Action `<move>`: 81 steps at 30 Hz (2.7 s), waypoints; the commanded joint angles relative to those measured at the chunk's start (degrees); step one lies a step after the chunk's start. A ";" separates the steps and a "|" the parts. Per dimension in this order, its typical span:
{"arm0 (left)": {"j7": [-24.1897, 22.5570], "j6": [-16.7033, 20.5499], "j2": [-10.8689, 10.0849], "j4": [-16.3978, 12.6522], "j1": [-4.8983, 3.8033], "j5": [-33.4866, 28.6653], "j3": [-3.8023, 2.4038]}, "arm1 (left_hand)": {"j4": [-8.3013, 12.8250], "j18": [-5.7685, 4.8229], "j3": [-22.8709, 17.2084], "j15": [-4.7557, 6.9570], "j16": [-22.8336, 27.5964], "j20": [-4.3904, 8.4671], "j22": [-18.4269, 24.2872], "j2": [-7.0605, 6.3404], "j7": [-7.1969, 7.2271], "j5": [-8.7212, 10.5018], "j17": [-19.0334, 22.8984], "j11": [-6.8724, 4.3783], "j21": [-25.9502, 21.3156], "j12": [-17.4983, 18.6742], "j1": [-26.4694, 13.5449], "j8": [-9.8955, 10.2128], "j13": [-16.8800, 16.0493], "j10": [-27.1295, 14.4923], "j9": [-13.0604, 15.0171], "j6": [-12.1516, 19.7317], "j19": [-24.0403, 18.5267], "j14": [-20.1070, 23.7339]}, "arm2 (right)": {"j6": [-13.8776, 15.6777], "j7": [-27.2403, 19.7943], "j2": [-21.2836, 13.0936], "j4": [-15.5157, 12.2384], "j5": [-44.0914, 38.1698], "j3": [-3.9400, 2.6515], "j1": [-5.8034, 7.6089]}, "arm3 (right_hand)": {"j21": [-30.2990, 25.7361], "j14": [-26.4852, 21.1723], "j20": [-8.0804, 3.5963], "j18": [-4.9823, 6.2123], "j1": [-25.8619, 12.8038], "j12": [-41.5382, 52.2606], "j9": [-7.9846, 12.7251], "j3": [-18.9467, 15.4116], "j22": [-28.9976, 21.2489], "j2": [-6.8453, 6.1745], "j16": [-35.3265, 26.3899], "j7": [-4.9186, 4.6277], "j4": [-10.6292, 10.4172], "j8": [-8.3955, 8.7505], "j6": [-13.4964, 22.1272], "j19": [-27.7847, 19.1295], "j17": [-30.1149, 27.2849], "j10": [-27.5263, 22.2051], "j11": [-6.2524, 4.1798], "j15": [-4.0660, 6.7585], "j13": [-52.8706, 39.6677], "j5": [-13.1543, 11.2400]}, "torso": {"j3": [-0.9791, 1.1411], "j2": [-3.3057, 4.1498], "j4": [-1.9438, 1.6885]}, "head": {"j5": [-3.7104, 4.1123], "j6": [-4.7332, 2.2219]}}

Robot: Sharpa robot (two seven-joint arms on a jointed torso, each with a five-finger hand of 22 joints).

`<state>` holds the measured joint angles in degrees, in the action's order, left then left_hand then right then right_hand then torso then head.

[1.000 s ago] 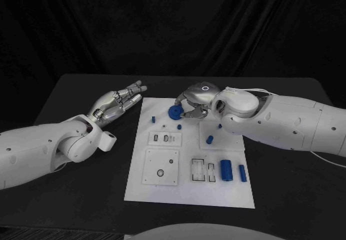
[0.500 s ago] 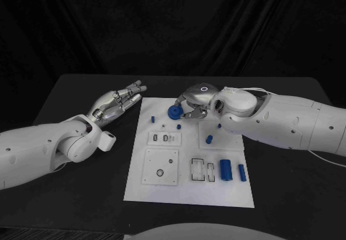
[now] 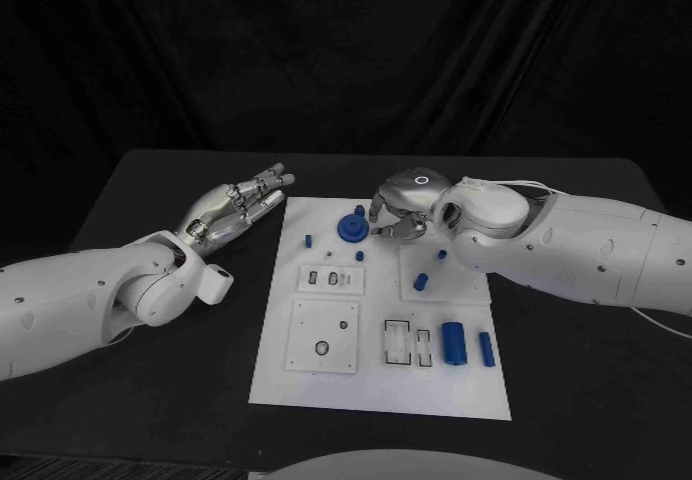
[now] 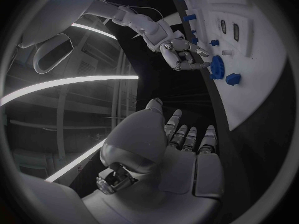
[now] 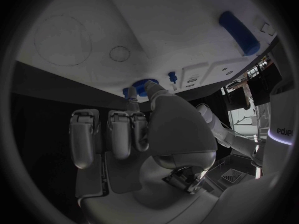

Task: Assemble the parts on the task board

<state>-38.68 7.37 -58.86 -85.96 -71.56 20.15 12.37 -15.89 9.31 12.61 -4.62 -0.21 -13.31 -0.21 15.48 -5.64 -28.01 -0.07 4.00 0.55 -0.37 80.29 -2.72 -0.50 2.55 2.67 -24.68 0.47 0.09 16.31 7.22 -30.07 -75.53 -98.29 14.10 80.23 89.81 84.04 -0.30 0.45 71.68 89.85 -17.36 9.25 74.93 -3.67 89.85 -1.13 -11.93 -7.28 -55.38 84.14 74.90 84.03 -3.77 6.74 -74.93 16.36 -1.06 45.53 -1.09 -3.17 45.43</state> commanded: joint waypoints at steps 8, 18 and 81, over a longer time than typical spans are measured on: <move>-2.55 -0.39 -0.93 -0.39 -0.09 -0.07 -0.05 | 0.13 1.05 -0.40 -0.36 0.21 -0.30 -0.07 -0.02 -0.30 -0.42 0.07 0.41 -0.16 -0.18 0.78 -0.37 -0.08 0.02 0.07 -0.07 -0.05 -0.09 | 6.09 1.28 -6.07 -4.50 -0.36 -0.01 2.35 | 0.19 5.96 0.75 -0.45 0.27 0.15 1.28 0.10 15.07 0.47 0.15 -0.14 0.18 1.93 2.09 5.86 15.10 5.97 0.46 -0.55 -15.07 -2.83 | 0.06 -0.04 0.06 | -0.54 -0.33; -2.83 -0.33 -0.93 -0.46 -0.09 -0.07 -0.05 | 0.18 1.06 -0.47 -0.32 0.21 -0.31 -0.09 -0.04 -0.30 -0.61 0.07 0.44 -0.12 -0.22 0.86 -0.48 -0.12 0.21 0.13 -0.56 -0.02 -0.09 | 5.60 4.29 -15.46 -12.92 -0.36 0.00 7.06 | 0.19 4.87 0.42 -0.45 -1.50 -1.10 5.59 -1.53 15.07 0.17 -3.45 0.71 -2.59 3.54 -0.88 5.86 9.72 5.55 0.33 -0.40 -14.06 -5.32 | -0.01 -0.03 0.13 | -0.06 -0.51; -2.32 -1.73 -0.08 0.25 -0.02 -0.07 -0.05 | 0.20 1.04 -0.74 -0.48 0.21 -0.41 -0.05 0.07 -0.52 -0.83 0.07 0.70 -0.18 -0.20 0.99 -0.40 -0.10 0.17 0.05 -0.08 -0.07 -0.09 | 3.19 3.33 -25.65 -13.29 -0.35 0.04 -0.68 | 0.19 5.25 -0.78 -0.45 -1.84 -0.25 7.44 -2.49 15.07 -1.28 -2.23 1.22 -3.71 3.45 5.81 5.86 10.89 5.86 -0.66 1.08 -14.73 -7.62 | 0.03 -0.03 0.17 | -0.30 -0.08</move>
<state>-38.70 6.42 -59.06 -85.60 -71.56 20.16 12.36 -15.74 9.31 12.12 -4.61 -0.21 -13.30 -0.21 15.48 -5.94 -28.68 -0.08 4.19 0.55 -0.37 80.75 -2.98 -0.54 2.75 2.73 -24.98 0.47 0.08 19.67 10.65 -55.77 -88.90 -98.29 14.16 79.74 89.81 84.07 -0.72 0.44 69.44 89.86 -9.95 6.47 74.94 -4.92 87.23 0.10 -15.64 -3.71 -50.03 84.16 74.92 83.84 -4.00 7.41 -74.93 8.99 -1.03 45.49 -0.91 -3.39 45.38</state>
